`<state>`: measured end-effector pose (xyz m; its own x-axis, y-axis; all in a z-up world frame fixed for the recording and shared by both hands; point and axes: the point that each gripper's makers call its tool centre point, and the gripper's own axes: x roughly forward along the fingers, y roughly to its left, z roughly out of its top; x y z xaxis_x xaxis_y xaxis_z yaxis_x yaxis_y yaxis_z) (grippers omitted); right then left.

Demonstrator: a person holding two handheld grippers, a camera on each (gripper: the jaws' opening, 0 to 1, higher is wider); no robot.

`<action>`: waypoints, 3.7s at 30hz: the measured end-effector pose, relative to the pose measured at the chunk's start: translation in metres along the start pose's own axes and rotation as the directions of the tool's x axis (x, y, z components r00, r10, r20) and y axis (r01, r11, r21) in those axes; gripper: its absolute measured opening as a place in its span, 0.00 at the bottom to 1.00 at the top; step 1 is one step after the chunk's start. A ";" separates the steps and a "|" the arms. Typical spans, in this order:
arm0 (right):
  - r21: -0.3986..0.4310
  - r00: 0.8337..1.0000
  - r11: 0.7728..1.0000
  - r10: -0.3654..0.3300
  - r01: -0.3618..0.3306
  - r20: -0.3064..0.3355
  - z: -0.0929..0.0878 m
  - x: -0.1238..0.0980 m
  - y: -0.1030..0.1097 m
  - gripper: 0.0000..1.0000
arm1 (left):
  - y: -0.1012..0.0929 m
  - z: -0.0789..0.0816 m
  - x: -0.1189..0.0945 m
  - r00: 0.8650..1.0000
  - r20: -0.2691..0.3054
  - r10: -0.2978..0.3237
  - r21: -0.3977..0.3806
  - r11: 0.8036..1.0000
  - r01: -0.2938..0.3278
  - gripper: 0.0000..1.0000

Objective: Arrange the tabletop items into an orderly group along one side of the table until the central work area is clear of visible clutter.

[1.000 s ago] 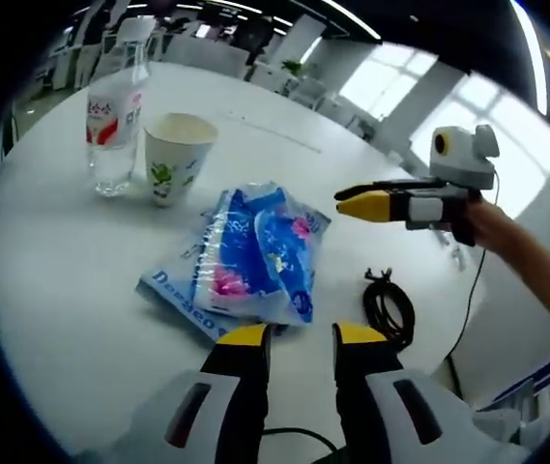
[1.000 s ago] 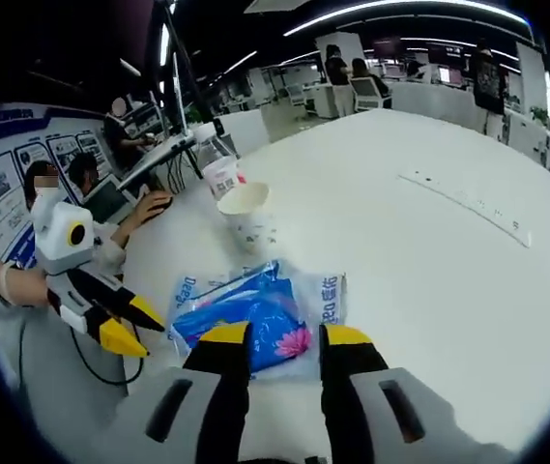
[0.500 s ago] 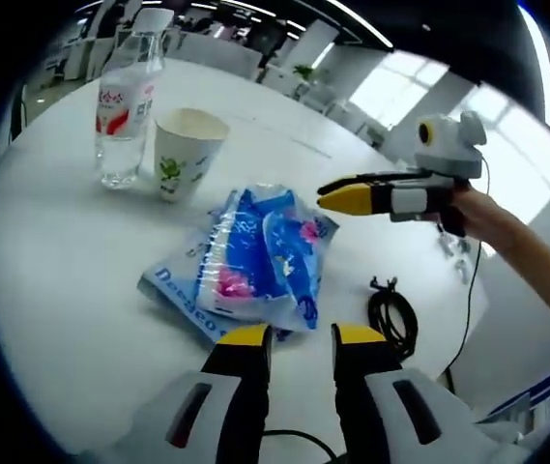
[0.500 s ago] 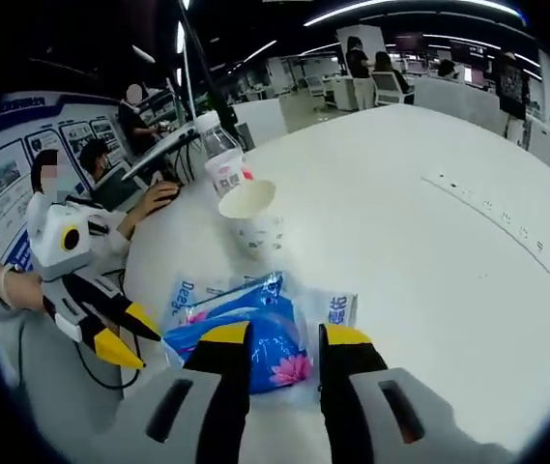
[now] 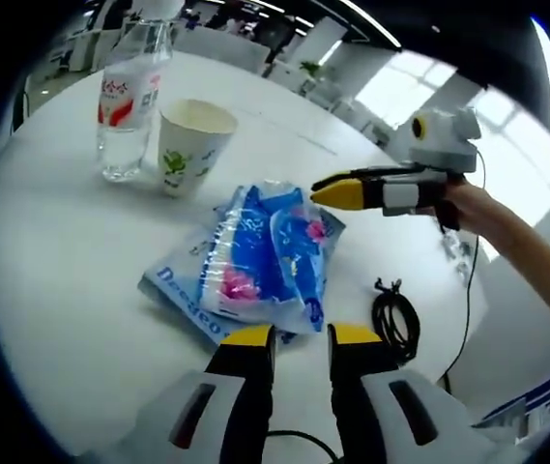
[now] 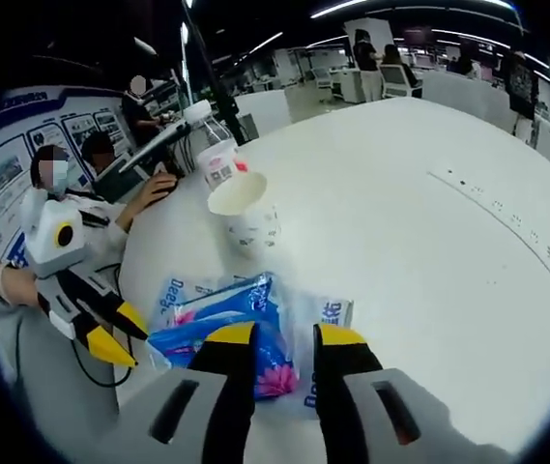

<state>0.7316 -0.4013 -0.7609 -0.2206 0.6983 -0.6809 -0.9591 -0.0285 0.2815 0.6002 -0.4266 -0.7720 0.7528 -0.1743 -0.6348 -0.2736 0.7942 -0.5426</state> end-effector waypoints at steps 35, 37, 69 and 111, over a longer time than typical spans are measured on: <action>0.022 0.998 0.999 0.039 -0.039 -0.041 -0.009 0.003 0.010 0.00 | 0.012 0.009 -0.003 0.998 0.025 0.054 -0.017 0.998 -0.054 0.21; 0.027 0.999 0.999 0.038 -0.037 -0.034 -0.010 0.000 0.010 0.00 | 0.013 0.010 -0.003 0.998 0.028 0.060 -0.013 0.998 -0.059 0.20; 0.102 0.998 0.993 0.053 -0.051 -0.016 -0.029 -0.016 0.024 0.00 | 0.023 0.006 -0.005 0.996 0.028 0.081 -0.041 0.996 -0.080 0.01; 0.322 0.961 0.936 -0.207 0.140 0.181 -0.034 -0.107 -0.009 0.00 | -0.031 0.088 0.026 0.996 0.021 -0.086 0.257 0.963 0.078 0.00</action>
<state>0.7581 -0.4998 -0.7140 0.0182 0.8071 -0.5902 -0.8720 0.3016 0.3856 0.6810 -0.4049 -0.7238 0.7860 -0.2297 -0.5739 -0.0512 0.9010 -0.4307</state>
